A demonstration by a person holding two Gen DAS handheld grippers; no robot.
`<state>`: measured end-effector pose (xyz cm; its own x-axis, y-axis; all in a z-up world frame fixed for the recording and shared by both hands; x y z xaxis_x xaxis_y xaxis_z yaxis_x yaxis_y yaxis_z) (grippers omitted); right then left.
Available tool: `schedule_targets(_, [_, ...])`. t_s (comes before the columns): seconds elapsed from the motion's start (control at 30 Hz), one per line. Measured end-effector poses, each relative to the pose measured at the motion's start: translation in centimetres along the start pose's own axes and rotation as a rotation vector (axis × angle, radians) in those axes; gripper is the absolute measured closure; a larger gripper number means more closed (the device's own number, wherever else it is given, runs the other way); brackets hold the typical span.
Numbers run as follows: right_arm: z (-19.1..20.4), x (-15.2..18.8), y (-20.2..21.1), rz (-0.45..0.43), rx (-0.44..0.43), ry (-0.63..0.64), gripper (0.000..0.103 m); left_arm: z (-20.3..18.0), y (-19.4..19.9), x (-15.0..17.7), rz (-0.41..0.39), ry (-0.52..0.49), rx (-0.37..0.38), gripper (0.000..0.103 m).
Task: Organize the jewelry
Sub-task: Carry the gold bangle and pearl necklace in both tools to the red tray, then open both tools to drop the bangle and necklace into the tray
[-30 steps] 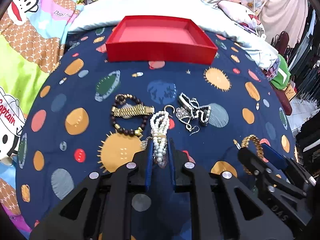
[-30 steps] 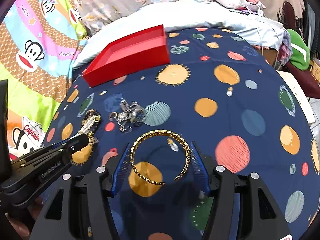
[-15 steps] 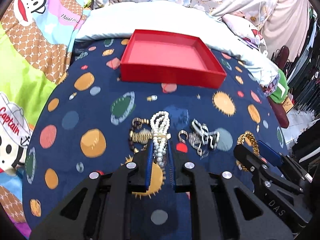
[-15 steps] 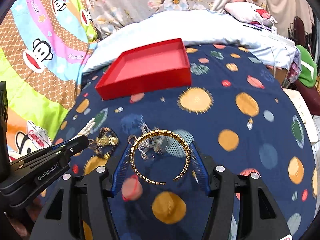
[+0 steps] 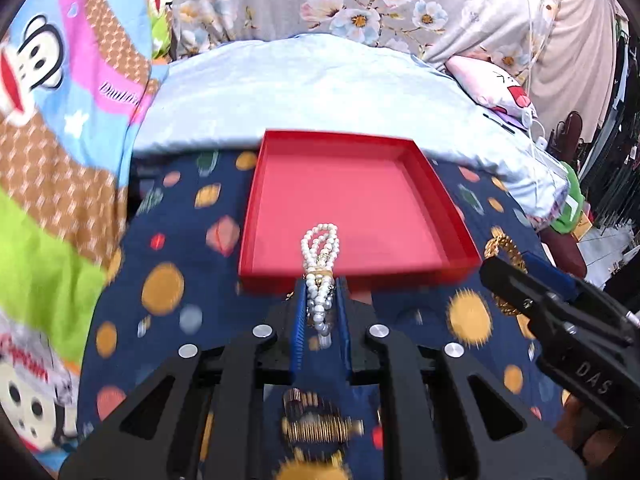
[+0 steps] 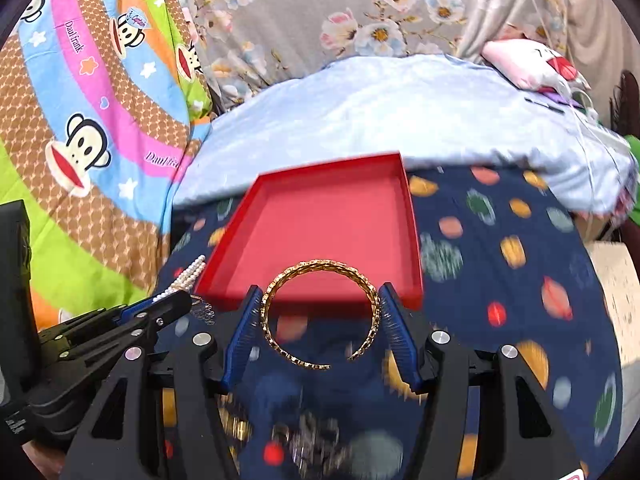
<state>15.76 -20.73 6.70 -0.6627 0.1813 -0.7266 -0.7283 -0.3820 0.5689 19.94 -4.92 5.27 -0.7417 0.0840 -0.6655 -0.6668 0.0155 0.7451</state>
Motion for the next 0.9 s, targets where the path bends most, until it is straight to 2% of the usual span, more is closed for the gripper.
schedule_targets(0.27, [-3.5, -6.8, -7.8, 0.047, -0.030, -0.033, 0.045, -1.2, -6.9, -7.3, 0.004, -0.011, 0.014, 0.089])
schedule_targets(0.43, [-5.8, -9.0, -12.5, 0.106, -0.024, -0.063, 0.045, -2.3, -11.2, -10.2, 0.023, -0.020, 0.026, 0.089])
schedule_targets(0.57, [-7.1, -10.0, -14.9, 0.134, -0.005, -0.073, 0.045, -2.6, -13.5, -11.5, 0.031, -0.029, 0.015, 0.089])
schedule_targets(0.8, [-7.6, -10.6, -16.1, 0.144, 0.021, -0.043, 0.045, -2.2, -13.5, -12.6, -0.008, -0.046, 0.003, 0.089])
schedule_targets(0.9, [-7.8, -10.8, -16.6, 0.148, 0.043, -0.035, 0.045, -2.2, -14.6, -13.0, 0.009, -0.066, -0.006, 0.089])
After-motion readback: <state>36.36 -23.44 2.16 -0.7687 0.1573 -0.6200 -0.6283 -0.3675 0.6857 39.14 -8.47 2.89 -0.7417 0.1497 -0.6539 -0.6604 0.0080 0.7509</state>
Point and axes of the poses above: each gripper's, at about its wrist camera, not at the fingertips, and y roughly against the way its jaws point, z to its left, x to its underside, the point moved 3 cm from there along -y, roughly the way its jaws point, and after that the axes turned 13 degrees about -x, right-handed, at the moved point
